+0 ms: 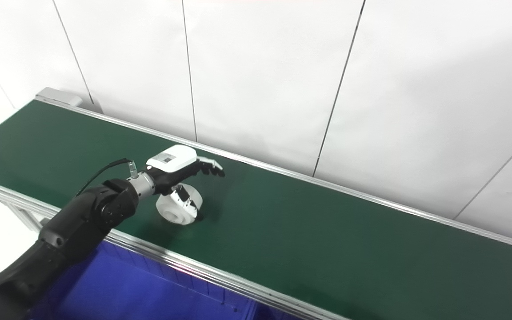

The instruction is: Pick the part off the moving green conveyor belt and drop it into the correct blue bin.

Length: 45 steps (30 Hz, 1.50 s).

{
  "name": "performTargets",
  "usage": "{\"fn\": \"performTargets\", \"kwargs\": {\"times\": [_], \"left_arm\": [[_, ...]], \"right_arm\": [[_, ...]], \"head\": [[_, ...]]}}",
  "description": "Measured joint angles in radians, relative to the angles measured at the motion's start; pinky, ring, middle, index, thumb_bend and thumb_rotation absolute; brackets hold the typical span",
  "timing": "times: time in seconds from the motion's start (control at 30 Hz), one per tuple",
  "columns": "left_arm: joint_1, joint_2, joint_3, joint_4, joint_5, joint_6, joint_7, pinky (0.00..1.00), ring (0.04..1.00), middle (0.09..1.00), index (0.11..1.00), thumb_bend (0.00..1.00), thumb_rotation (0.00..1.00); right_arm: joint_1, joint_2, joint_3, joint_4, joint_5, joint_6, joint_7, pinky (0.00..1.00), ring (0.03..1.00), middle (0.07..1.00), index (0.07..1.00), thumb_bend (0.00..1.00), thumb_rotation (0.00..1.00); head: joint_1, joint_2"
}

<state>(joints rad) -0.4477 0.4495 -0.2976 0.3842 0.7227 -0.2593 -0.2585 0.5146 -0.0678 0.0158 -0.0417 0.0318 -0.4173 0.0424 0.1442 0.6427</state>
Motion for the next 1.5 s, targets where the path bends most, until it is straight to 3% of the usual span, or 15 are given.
{"fn": "performTargets", "kwargs": {"times": [0.2, 0.33, 0.43, 0.53, 0.57, 0.6, 0.7, 0.8, 1.07, 1.13, 1.3, 1.47, 1.5], "left_arm": [[-0.031, 0.03, -0.031, -0.003, -0.03, 0.095, -0.183, 0.65, 0.784, 0.818, 0.806, 0.99, 0.32], [-0.032, 0.039, -0.059, -0.011, -0.017, 0.114, -0.198, 0.64, 0.768, 0.806, 0.795, 1.0, 0.31], [-0.032, 0.038, -0.085, -0.011, 0.043, 0.111, -0.137, 0.57, 0.679, 0.727, 0.722, 0.96, 0.15], [-0.028, 0.036, -0.102, 0.017, 0.12, 0.09, 0.004, 0.46, 0.567, 0.638, 0.633, 0.84, 0.03], [-0.028, 0.036, -0.105, 0.035, 0.139, 0.076, 0.057, 0.42, 0.523, 0.609, 0.565, 0.69, 0.04], [-0.028, 0.035, -0.109, 0.057, 0.157, 0.063, 0.112, 0.36, 0.457, 0.526, 0.534, 0.59, 0.02], [-0.027, 0.033, -0.118, 0.089, 0.19, 0.038, 0.221, 0.25, 0.331, 0.434, 0.523, 0.53, 0.0], [-0.026, 0.03, -0.123, 0.09, 0.203, 0.019, 0.28, 0.22, 0.304, 0.416, 0.521, 0.52, 0.0], [-0.022, 0.016, -0.116, 0.08, 0.164, -0.032, 0.302, 0.27, 0.373, 0.456, 0.508, 0.52, 0.0], [-0.017, 0.015, -0.104, 0.067, 0.143, -0.044, 0.302, 0.22, 0.3, 0.416, 0.516, 0.52, 0.0], [0.005, 0.012, -0.069, -0.01, 0.076, -0.056, 0.294, 0.28, 0.365, 0.45, 0.511, 0.52, 0.0], [0.037, 0.017, -0.039, -0.118, 0.026, -0.054, 0.24, 0.18, 0.246, 0.466, 0.493, 0.52, 0.0], [0.048, 0.018, -0.03, -0.144, 0.023, -0.054, 0.234, 0.21, 0.285, 0.434, 0.511, 0.52, 0.0]], "right_arm": [[0.003, 0.001, 0.004, -0.004, 0.005, 0.0, 0.0, 1.0, 1.0, 1.0, 1.0, 0.79, 1.0], [0.005, 0.001, 0.005, -0.005, 0.011, 0.0, 0.0, 1.0, 1.0, 1.0, 1.0, 0.8, 1.0], [0.003, 0.002, 0.007, -0.005, 0.014, 0.0, 0.0, 1.0, 1.0, 1.0, 1.0, 0.81, 1.0], [0.002, 0.002, 0.008, -0.005, 0.014, 0.0, 0.001, 1.0, 1.0, 1.0, 1.0, 0.81, 1.0], [0.002, 0.002, 0.008, -0.005, 0.014, 0.0, 0.001, 1.0, 1.0, 1.0, 1.0, 0.81, 1.0], [0.002, 0.002, 0.008, -0.005, 0.014, 0.0, 0.001, 1.0, 1.0, 1.0, 1.0, 0.81, 1.0], [0.002, 0.002, 0.009, -0.006, 0.011, 0.0, 0.0, 1.0, 1.0, 1.0, 1.0, 0.8, 1.0], [0.003, 0.002, 0.01, -0.007, 0.007, 0.0, 0.0, 1.0, 1.0, 1.0, 1.0, 0.81, 1.0], [0.003, 0.002, 0.014, -0.009, 0.004, 0.0, 0.001, 1.0, 1.0, 1.0, 1.0, 0.81, 1.0], [0.003, 0.002, 0.014, -0.009, 0.002, 0.0, 0.001, 1.0, 1.0, 1.0, 1.0, 0.82, 1.0], [0.003, 0.001, 0.014, -0.009, -0.001, 0.0, 0.0, 1.0, 1.0, 1.0, 1.0, 0.81, 1.0], [0.002, 0.001, 0.015, -0.035, 0.002, 0.001, 0.001, 1.0, 1.0, 1.0, 1.0, 0.8, 1.0], [0.002, 0.001, 0.016, -0.037, 0.002, 0.001, 0.001, 1.0, 1.0, 1.0, 1.0, 0.79, 1.0]], "head": [[-0.003, 0.008], [-0.006, 0.011], [-0.008, 0.011], [-0.008, 0.014], [-0.008, 0.014], [-0.009, 0.017], [-0.011, 0.017], [-0.012, 0.018], [-0.015, 0.021], [-0.014, 0.026], [-0.012, 0.031], [-0.005, 0.041], [-0.003, 0.044]]}}
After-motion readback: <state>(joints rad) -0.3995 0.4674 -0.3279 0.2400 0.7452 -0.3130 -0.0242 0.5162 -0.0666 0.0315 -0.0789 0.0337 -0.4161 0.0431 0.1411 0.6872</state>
